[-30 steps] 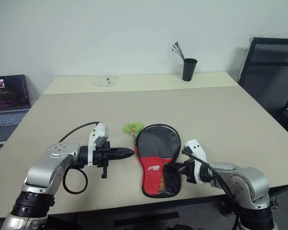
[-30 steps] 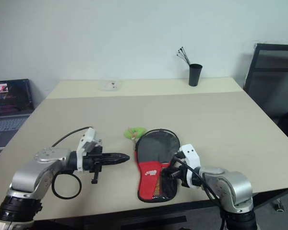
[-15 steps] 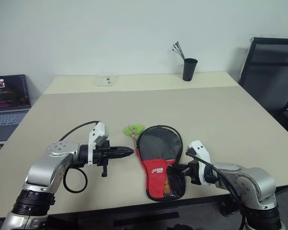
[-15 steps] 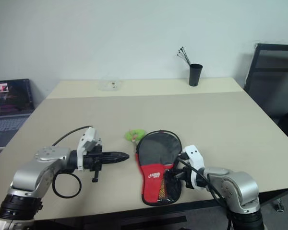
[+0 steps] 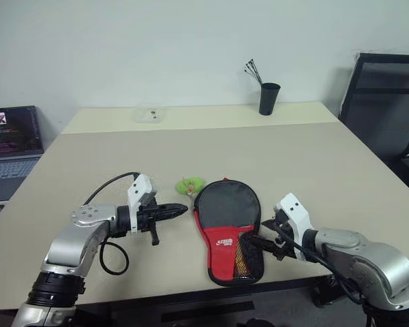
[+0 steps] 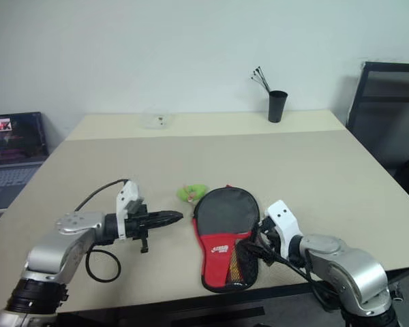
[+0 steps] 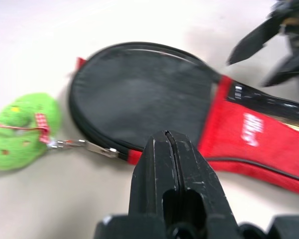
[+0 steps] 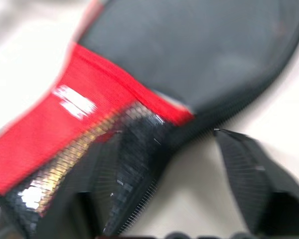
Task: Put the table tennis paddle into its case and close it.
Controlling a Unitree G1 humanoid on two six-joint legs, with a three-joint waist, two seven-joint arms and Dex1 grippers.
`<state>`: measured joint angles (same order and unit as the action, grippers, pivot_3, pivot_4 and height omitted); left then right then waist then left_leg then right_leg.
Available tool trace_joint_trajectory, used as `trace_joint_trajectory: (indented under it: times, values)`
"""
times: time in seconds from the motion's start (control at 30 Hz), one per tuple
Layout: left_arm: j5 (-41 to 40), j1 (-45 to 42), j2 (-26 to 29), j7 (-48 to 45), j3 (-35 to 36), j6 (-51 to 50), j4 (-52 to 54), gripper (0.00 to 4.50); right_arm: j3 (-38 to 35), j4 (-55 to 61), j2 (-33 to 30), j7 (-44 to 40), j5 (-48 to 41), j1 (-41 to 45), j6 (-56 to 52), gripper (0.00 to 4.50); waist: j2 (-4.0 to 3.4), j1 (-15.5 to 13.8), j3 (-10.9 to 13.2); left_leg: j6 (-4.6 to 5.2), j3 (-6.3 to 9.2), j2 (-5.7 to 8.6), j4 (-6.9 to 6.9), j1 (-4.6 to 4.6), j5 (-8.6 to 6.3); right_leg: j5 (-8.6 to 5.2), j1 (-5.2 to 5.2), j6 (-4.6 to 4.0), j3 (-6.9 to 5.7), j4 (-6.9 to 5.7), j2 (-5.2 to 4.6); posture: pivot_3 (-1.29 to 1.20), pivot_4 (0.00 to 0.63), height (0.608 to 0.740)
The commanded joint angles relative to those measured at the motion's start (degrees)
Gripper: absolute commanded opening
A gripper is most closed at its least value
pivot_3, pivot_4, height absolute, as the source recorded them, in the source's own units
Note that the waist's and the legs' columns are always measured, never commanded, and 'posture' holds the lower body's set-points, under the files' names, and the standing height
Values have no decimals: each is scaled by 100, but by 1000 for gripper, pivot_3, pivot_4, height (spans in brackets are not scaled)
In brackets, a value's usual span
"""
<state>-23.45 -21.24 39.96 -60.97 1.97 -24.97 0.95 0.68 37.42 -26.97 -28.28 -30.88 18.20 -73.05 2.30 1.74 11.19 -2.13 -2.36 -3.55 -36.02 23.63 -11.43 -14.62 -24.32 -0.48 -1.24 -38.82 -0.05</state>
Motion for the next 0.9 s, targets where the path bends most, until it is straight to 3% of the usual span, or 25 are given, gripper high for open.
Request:
trace_joint_trajectory:
  times: [0.03,0.23,0.47,0.67,0.9]
  values:
    - [101,-155,-33,266,216,243,-126,0,-418,167,16,-280,-460,307,244,4487,0,0,0,0,0,0,0,-1,0,0,0,0,0,0,0,0,150,740]
    - [76,-703,-184,564,275,118,-877,0,-71,-561,589,-251,-486,922,852,4487,0,-2,0,0,1,3,-2,0,0,0,1,0,-6,-2,3,0,150,740]
    - [468,-1212,-345,668,69,597,-1835,2353,1073,-1733,617,-326,540,1149,2045,4500,1,-6,0,0,-12,4,-2,17,0,0,-6,0,-9,5,12,0,150,740]
    - [874,-1647,-647,810,-86,977,-2671,4487,1401,-2213,802,-338,898,1239,2535,4500,1,-10,0,0,-22,4,-6,20,0,1,-8,0,-11,-1,12,0,150,740]
    - [1241,-2458,-1137,1065,-179,1206,-4110,4487,1634,-2351,980,-295,1163,1210,2676,4500,2,-5,-1,0,-24,9,-9,20,0,1,-8,0,-13,-4,13,0,150,740]
